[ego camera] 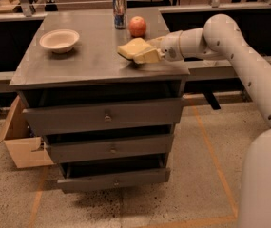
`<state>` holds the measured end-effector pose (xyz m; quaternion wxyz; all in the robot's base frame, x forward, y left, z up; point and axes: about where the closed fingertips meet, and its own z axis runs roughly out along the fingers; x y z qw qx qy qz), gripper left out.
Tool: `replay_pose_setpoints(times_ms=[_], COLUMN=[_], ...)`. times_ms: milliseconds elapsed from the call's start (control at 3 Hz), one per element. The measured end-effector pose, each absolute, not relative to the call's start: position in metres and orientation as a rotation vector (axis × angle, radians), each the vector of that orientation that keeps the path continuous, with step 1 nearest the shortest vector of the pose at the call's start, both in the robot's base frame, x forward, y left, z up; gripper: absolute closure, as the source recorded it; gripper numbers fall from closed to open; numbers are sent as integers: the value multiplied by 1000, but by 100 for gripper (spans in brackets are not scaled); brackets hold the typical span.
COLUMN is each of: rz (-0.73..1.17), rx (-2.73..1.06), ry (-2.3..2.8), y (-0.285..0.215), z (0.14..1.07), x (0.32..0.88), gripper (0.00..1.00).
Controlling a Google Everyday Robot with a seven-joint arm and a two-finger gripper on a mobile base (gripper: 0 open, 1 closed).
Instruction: Move sponge near paper bowl
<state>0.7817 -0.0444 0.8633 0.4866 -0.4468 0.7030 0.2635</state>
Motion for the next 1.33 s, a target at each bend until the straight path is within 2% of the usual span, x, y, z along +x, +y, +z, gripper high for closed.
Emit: replay_pose_setpoints(times_ms=[333,1333], rz=[687,678], rx=[-1126,-1335], ry=[1641,1604], y=[-3,109], z=[888,869], x=[782,796], gripper=[100,100])
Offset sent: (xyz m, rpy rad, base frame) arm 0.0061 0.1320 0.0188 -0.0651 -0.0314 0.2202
